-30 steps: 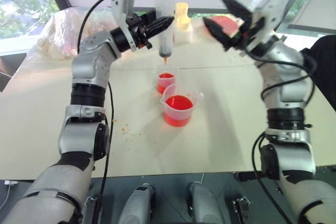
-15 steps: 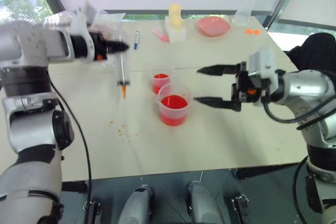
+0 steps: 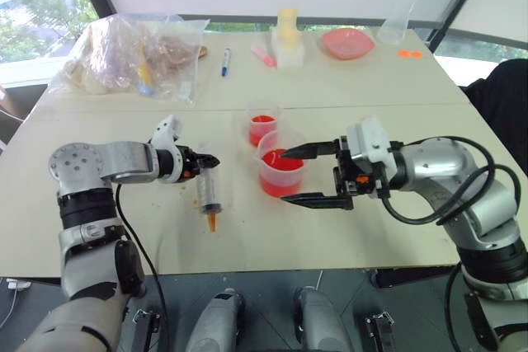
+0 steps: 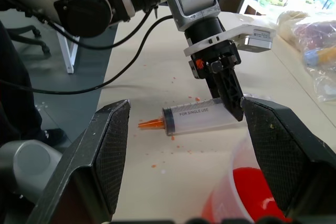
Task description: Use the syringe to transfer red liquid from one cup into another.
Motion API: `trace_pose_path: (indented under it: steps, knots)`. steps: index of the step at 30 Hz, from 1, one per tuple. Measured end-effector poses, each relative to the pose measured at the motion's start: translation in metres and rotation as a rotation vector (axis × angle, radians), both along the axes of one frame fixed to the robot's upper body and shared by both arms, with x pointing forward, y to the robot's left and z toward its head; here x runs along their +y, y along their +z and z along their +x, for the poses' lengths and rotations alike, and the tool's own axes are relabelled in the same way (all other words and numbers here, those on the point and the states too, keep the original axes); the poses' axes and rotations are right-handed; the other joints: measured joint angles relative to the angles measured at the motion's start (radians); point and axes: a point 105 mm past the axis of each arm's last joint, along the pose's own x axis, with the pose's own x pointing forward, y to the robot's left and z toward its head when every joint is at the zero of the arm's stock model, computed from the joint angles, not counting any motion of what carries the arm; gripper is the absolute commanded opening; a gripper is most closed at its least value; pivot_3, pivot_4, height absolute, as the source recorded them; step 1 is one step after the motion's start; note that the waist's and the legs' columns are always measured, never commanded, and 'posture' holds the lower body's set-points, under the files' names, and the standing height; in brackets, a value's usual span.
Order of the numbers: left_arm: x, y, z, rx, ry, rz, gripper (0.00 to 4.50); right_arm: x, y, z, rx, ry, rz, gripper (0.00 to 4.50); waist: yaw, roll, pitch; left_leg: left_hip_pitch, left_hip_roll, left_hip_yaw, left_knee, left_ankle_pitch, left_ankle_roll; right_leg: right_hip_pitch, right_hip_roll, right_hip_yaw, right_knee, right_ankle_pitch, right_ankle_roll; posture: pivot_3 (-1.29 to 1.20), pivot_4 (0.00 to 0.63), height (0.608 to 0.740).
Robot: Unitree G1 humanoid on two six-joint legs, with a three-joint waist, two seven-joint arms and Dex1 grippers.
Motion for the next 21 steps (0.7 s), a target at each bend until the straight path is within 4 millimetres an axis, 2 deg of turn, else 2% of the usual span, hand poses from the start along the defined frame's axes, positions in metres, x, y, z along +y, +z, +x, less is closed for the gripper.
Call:
trace_pose_path:
  steps: [2, 5, 12, 14, 15, 17, 19, 21]
  knots:
    - [0.003, -0.004, -0.002, 0.018, 0.03, 0.004, 3.56, 0.0, -0.002, 0.0, 0.006, -0.01, 0.001, 3.56, -0.003, 0.0, 0.0, 0.0, 0.0, 0.0, 0.0, 0.0, 0.0, 0.0, 0.0, 0.0, 0.0, 0.0, 0.0, 0.0, 0.15, 0.74]
    - [0.002, -0.001, -0.003, 0.014, 0.052, -0.012, 4.47, 0.0, -0.004, 0.001, 0.018, -0.022, 0.002, 3.56, -0.003, 0.0, 0.0, 0.001, 0.0, 0.0, 0.0, 0.0, -0.001, 0.0, 0.0, 0.001, 0.0, 0.0, 0.0, 0.0, 0.15, 0.74]
    - [0.013, 0.008, -0.003, 0.025, 0.173, 0.031, 4.47, -0.005, -0.008, 0.002, 0.028, -0.064, -0.002, 3.56, 0.0, 0.0, 0.0, 0.001, 0.0, 0.001, 0.0, 0.001, -0.001, 0.0, 0.001, 0.001, 0.0, 0.0, -0.001, 0.0, 0.15, 0.74]
    - [0.021, 0.028, 0.002, -0.135, 0.198, 0.131, 4.47, -0.014, -0.007, 0.005, 0.041, -0.115, 0.009, 3.56, 0.0, -0.002, 0.0, -0.001, 0.0, 0.001, -0.001, 0.001, -0.001, 0.0, 0.001, 0.001, -0.001, 0.0, -0.001, 0.0, 0.15, 0.74]
    - [0.032, 0.048, 0.007, -0.281, 0.236, 0.214, 4.47, -0.021, -0.006, 0.007, 0.048, -0.154, 0.021, 3.56, 0.0, -0.002, 0.001, -0.001, -0.001, 0.002, -0.001, 0.001, -0.002, 0.0, 0.002, 0.001, -0.002, 0.001, -0.002, 0.0, 0.15, 0.74]
    - [0.039, 0.092, 0.004, -0.568, 0.227, 0.219, 4.47, -0.038, 0.0, 0.014, 0.039, -0.259, 0.055, 3.56, 0.001, 0.002, -0.002, 0.0, 0.0, 0.003, -0.005, 0.001, -0.001, 0.002, 0.001, 0.001, -0.008, 0.001, -0.003, 0.0, 0.15, 0.74]
    - [0.035, 0.103, -0.006, -0.721, 0.138, 0.232, 4.47, -0.054, 0.005, 0.021, 0.014, -0.367, 0.088, 3.56, 0.0, 0.006, -0.005, 0.003, 0.001, 0.004, -0.007, 0.0, 0.0, 0.005, 0.001, 0.001, -0.013, -0.001, -0.006, 0.0, 0.15, 0.74]
    - [0.036, 0.083, -0.018, -0.773, 0.029, 0.308, 4.47, -0.076, 0.003, 0.028, 0.017, -0.504, 0.107, 3.56, -0.003, 0.007, -0.005, 0.004, 0.002, 0.006, -0.008, -0.001, 0.002, 0.006, 0.001, 0.002, -0.014, -0.001, -0.007, 0.0, 0.15, 0.74]
